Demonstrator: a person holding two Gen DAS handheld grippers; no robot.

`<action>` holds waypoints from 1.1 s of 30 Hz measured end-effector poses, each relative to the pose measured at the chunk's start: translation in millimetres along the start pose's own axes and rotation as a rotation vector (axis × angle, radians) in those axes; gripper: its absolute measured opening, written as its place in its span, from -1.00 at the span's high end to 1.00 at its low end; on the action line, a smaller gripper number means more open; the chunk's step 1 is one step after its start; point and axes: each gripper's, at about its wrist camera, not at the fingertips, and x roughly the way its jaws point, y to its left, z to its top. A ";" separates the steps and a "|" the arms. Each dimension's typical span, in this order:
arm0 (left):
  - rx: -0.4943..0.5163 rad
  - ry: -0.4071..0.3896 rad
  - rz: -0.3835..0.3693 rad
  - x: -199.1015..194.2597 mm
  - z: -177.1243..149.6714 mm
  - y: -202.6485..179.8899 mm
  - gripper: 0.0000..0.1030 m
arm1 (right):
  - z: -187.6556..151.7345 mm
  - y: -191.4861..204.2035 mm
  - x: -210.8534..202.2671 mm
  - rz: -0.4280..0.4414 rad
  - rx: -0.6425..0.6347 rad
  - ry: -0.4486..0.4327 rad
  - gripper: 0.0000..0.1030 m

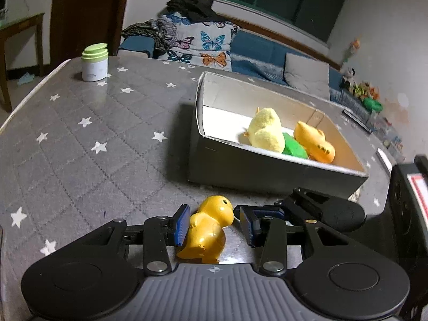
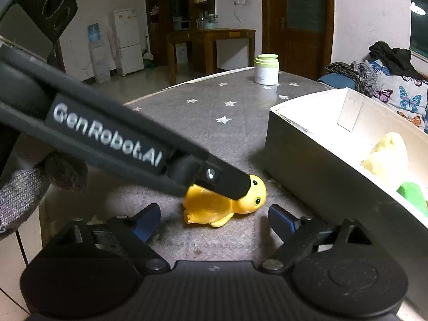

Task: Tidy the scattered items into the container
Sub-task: 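Move the left tool to the small yellow duck and grasp it, then lift the small yellow duck with the left tool and lower it into the box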

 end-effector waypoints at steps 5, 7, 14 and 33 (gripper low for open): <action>0.020 0.048 0.014 11.4 -1.1 3.8 0.15 | 1.7 -2.6 2.9 0.009 0.009 0.004 -0.64; 0.016 0.063 0.009 15.2 -1.6 6.0 0.16 | 1.0 -2.3 2.8 0.012 0.011 0.005 -0.62; 0.014 0.094 -0.001 24.1 -2.2 9.8 0.28 | 2.6 -4.0 4.7 0.013 0.007 0.004 -0.55; 0.119 0.012 0.000 -7.8 22.9 -34.6 0.32 | 15.1 -14.1 -30.2 -0.008 0.033 -0.087 -0.39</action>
